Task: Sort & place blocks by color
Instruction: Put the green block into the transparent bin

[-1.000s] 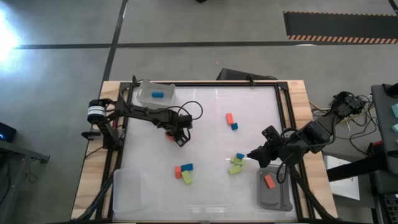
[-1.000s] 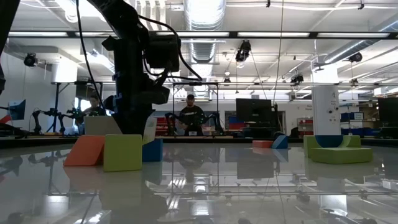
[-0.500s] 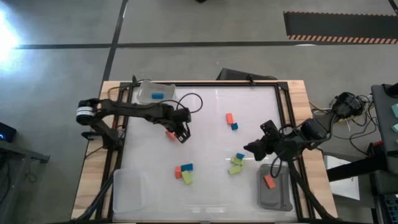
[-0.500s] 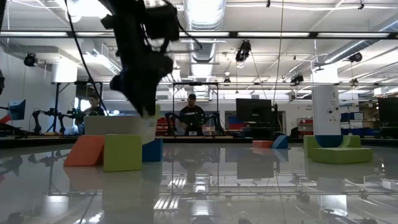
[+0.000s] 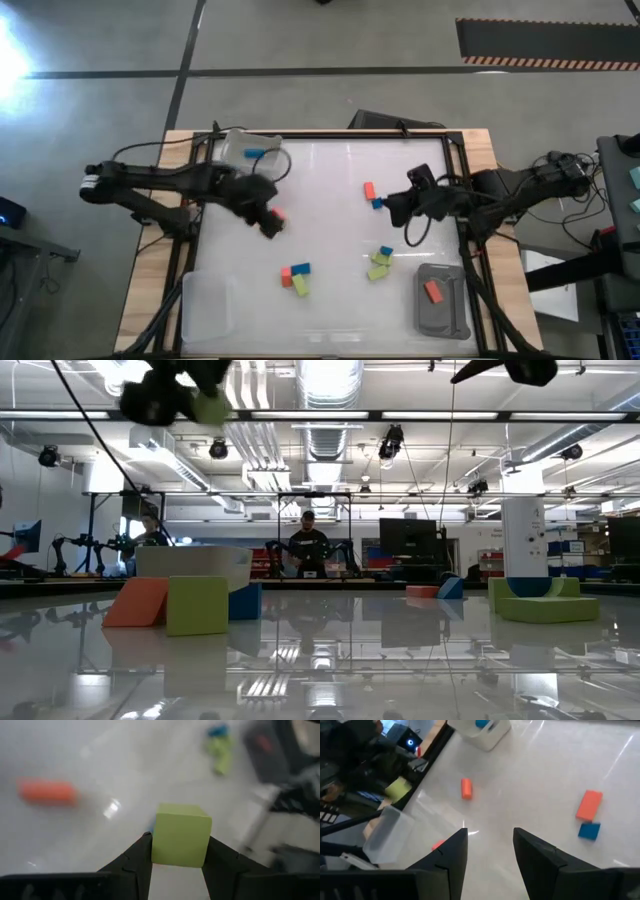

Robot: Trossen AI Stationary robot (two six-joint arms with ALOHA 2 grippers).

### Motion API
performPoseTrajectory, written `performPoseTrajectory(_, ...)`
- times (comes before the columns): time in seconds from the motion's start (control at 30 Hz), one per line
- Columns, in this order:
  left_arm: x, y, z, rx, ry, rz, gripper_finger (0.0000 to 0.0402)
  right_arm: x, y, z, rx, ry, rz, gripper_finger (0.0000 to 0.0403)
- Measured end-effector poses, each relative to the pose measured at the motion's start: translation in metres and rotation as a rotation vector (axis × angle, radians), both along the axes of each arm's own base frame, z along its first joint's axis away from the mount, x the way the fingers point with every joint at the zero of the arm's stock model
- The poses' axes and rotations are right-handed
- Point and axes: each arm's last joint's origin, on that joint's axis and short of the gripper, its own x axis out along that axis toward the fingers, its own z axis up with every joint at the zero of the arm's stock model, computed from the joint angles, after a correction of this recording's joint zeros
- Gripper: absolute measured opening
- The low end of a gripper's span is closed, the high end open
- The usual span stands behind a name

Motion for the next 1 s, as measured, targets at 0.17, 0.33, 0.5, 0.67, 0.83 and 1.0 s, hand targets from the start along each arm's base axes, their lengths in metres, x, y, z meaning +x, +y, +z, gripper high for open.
performPoseTrajectory(0.17, -0.027, -0.047, 0.009, -0.261, 0.091, -0.072, 0.0119, 0.002, -0.010, 0.001, -0.048, 0.009, -0.001, 0.0148)
performPoseTrajectory(0.33, -0.055, -0.091, 0.002, -0.452, 0.343, -0.066, 0.0119, 0.003, -0.015, 0.001, -0.077, 0.021, 0.000, 0.0148)
performPoseTrajectory(0.5, -0.078, -0.118, -0.021, -0.452, 0.602, 0.019, 0.0128, 0.003, -0.015, 0.001, -0.097, 0.030, 0.015, 0.0148)
performPoseTrajectory(0.67, -0.087, -0.124, -0.054, -0.367, 0.737, 0.082, 0.0136, 0.003, -0.015, 0.001, -0.108, 0.034, 0.024, 0.0148)
performPoseTrajectory(0.83, -0.092, -0.125, -0.088, -0.278, 0.816, 0.089, 0.0139, 0.004, -0.015, 0.001, -0.105, 0.033, 0.023, 0.0148)
performPoseTrajectory(1.0, -0.095, -0.125, -0.112, -0.244, 0.839, 0.080, 0.0141, 0.004, -0.015, 0.001, -0.100, 0.031, 0.022, 0.0148)
